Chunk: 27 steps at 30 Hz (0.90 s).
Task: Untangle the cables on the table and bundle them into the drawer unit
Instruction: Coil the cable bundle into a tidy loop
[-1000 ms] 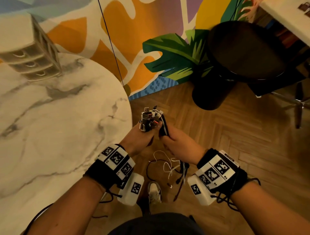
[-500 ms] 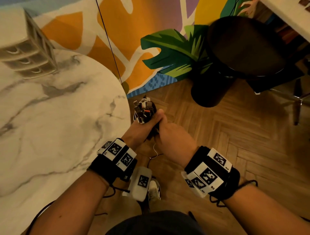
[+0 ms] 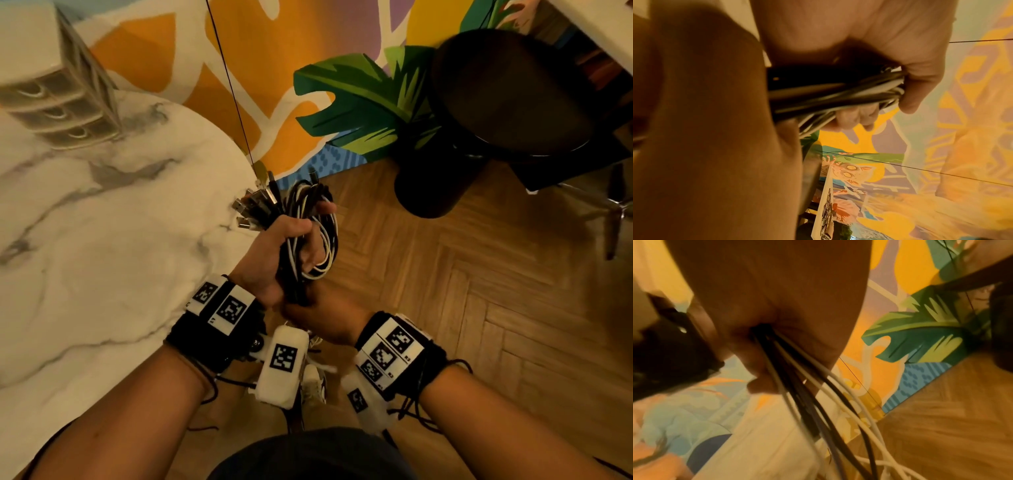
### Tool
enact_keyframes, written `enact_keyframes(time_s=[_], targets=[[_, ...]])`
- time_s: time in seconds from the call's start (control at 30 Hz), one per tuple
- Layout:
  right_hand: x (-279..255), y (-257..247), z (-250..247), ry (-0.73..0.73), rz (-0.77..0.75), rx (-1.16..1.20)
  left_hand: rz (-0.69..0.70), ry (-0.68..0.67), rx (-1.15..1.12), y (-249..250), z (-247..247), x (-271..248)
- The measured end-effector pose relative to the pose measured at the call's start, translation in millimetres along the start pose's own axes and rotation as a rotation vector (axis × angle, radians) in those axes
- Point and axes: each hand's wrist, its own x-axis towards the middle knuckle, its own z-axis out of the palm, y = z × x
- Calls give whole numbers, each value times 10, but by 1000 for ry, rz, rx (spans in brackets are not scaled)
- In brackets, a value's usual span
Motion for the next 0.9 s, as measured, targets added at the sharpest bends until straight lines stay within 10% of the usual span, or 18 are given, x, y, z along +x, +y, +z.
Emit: enact_keyframes(time_s=[0.23,0.73,0.9], targets=[[43,99,-65,-4,-22,-212,-46,66,-92,-25,7,-100],[144,623,-412,-8,125,-576,-218,-442,3,-21,-103,-192],[79,680,-403,34,145,-581,-114,-135,-114,-51,-133,-269]])
